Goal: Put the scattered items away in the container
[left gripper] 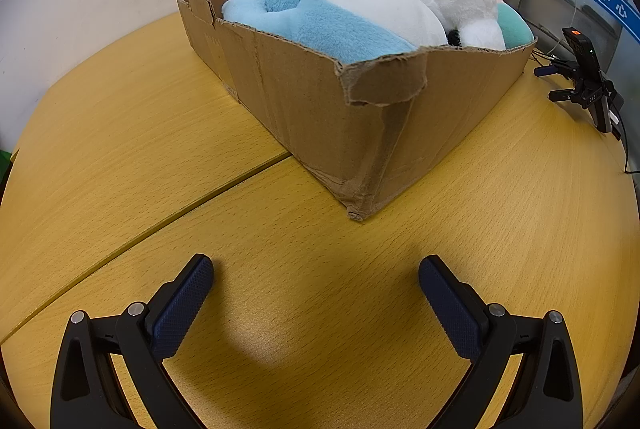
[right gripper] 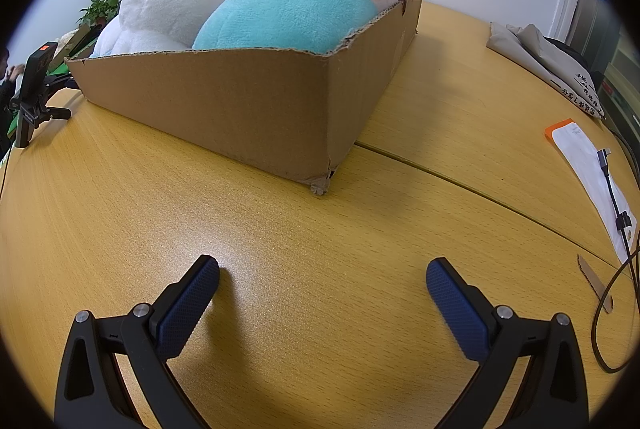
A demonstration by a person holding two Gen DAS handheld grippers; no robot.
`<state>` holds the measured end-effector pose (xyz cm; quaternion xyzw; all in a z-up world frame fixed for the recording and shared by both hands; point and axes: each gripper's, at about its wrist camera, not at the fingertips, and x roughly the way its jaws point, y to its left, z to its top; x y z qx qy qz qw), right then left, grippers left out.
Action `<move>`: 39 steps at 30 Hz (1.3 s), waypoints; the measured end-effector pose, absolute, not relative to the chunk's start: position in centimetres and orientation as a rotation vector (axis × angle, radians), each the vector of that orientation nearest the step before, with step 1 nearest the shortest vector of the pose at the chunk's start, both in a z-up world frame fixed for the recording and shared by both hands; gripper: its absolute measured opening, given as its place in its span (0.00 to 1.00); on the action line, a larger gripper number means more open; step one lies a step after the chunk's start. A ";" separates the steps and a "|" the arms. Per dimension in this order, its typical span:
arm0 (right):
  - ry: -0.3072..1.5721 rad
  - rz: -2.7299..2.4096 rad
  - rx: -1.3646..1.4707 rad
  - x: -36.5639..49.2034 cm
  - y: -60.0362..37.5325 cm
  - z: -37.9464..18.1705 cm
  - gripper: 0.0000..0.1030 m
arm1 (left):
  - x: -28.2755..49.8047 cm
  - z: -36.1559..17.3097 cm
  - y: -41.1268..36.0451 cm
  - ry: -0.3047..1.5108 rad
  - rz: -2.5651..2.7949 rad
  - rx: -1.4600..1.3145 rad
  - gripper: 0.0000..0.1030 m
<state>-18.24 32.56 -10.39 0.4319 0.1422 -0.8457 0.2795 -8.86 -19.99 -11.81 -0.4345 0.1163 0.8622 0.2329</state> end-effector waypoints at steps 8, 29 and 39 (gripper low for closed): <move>0.382 -2.268 1.158 -18.3 32.5 -10.4 1.00 | -9.0 -11.9 -19.9 0.320 2.370 -1.194 1.00; 0.382 -2.267 1.158 -18.2 32.6 -10.4 1.00 | -9.2 -12.1 -19.8 0.321 2.373 -1.196 1.00; 0.382 -2.267 1.157 -18.2 32.6 -10.3 1.00 | -9.4 -12.1 -19.8 0.320 2.376 -1.198 1.00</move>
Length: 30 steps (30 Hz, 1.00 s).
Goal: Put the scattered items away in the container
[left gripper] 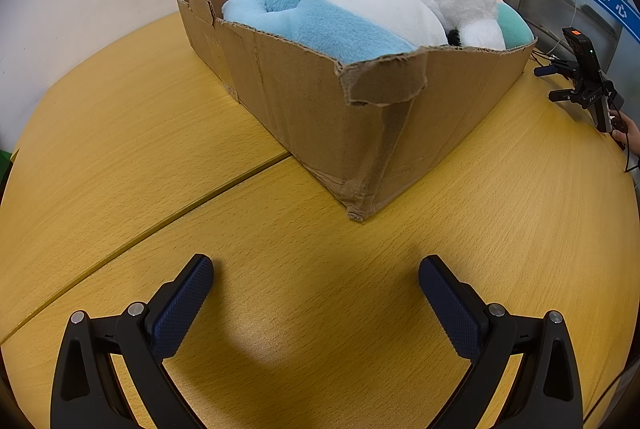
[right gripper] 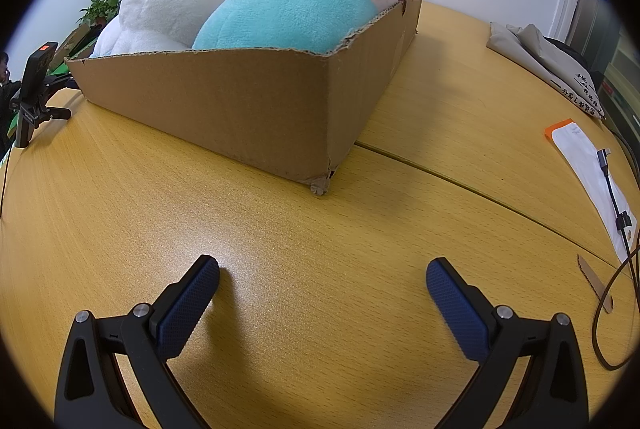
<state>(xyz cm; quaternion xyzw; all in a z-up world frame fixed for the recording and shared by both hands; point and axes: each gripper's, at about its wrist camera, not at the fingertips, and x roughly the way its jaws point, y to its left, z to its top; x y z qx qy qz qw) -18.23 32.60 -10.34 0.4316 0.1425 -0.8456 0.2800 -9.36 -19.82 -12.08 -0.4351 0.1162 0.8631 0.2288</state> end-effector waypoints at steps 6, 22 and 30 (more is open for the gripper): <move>0.382 -2.267 1.157 -18.2 32.6 -10.3 1.00 | -9.4 -12.1 -19.8 0.319 2.378 -1.199 1.00; 0.383 -2.267 1.157 -18.2 32.6 -10.3 1.00 | -9.5 -12.3 -19.7 0.318 2.382 -1.201 1.00; 0.383 -2.267 1.157 -18.2 32.6 -10.3 1.00 | -9.6 -12.2 -19.8 0.317 2.385 -1.202 1.00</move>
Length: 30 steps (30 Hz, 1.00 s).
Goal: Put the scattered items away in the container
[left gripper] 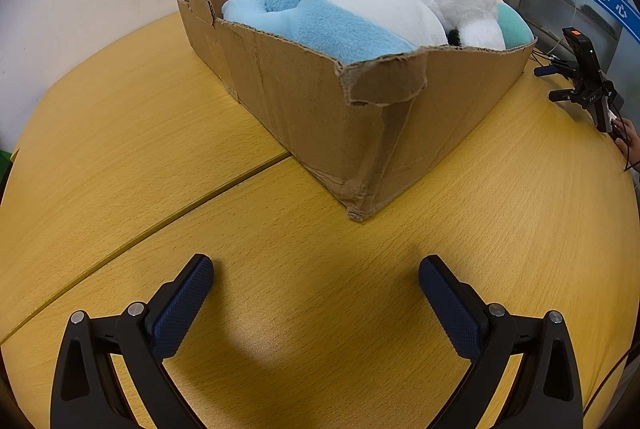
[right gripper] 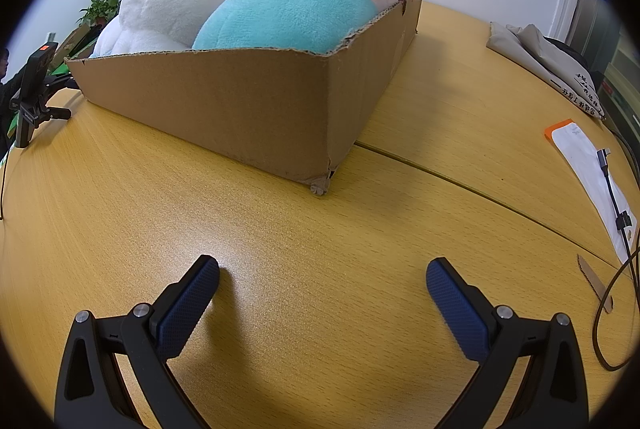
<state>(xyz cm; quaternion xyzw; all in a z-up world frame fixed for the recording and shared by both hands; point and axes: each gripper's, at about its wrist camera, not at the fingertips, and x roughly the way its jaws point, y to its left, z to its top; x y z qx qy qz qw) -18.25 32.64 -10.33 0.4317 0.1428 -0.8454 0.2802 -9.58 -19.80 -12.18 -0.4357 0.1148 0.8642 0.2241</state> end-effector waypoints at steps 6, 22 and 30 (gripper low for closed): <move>0.383 -2.267 1.157 -18.2 32.6 -10.3 1.00 | -9.6 -12.3 -19.7 0.316 2.387 -1.204 1.00; 0.341 -2.339 1.194 -18.2 32.4 -10.4 1.00 | -9.7 -12.5 -19.7 0.313 2.393 -1.205 1.00; 0.338 -2.341 1.194 -18.3 32.4 -10.4 1.00 | -9.7 -12.4 -19.8 0.312 2.394 -1.207 1.00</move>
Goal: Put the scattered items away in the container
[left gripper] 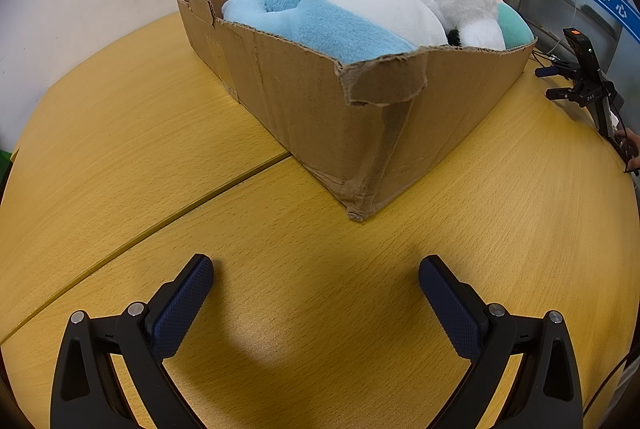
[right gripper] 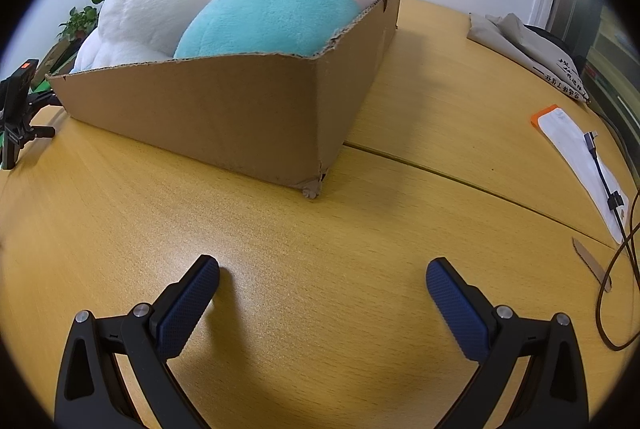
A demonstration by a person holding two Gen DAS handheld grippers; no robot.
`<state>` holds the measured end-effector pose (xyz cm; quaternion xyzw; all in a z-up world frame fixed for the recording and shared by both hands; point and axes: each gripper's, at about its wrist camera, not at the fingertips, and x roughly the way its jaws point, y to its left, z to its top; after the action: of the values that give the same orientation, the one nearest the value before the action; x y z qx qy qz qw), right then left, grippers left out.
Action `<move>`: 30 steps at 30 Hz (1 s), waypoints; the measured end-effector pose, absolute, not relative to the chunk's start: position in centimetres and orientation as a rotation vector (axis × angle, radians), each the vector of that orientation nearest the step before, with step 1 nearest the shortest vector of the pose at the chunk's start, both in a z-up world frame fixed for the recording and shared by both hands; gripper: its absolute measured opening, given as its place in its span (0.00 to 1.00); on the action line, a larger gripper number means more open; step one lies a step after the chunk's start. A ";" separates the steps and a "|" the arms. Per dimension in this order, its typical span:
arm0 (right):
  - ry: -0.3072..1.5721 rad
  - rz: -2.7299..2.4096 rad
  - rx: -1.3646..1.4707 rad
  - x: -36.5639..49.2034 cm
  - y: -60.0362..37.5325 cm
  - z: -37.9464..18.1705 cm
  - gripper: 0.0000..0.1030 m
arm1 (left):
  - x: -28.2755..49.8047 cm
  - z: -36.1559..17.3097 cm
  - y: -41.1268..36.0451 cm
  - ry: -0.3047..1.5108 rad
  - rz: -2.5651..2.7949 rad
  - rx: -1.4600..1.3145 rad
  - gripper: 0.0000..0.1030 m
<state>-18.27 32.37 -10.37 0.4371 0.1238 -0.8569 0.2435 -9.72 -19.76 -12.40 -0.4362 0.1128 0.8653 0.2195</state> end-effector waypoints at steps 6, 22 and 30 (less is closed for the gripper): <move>0.339 -2.341 1.194 -18.3 32.4 -10.4 1.00 | -9.6 -12.6 -19.7 0.310 2.397 -1.209 1.00; 0.339 -2.342 1.194 -18.4 32.4 -10.3 1.00 | -9.8 -12.5 -19.8 0.308 2.401 -1.211 1.00; 0.339 -2.342 1.194 -18.4 32.4 -10.3 1.00 | -9.8 -12.5 -19.7 0.308 2.402 -1.211 1.00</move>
<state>-18.42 32.37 -10.34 0.4371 0.1239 -0.8570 0.2431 -9.77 -19.74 -12.54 -0.4369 0.1111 0.8663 0.2153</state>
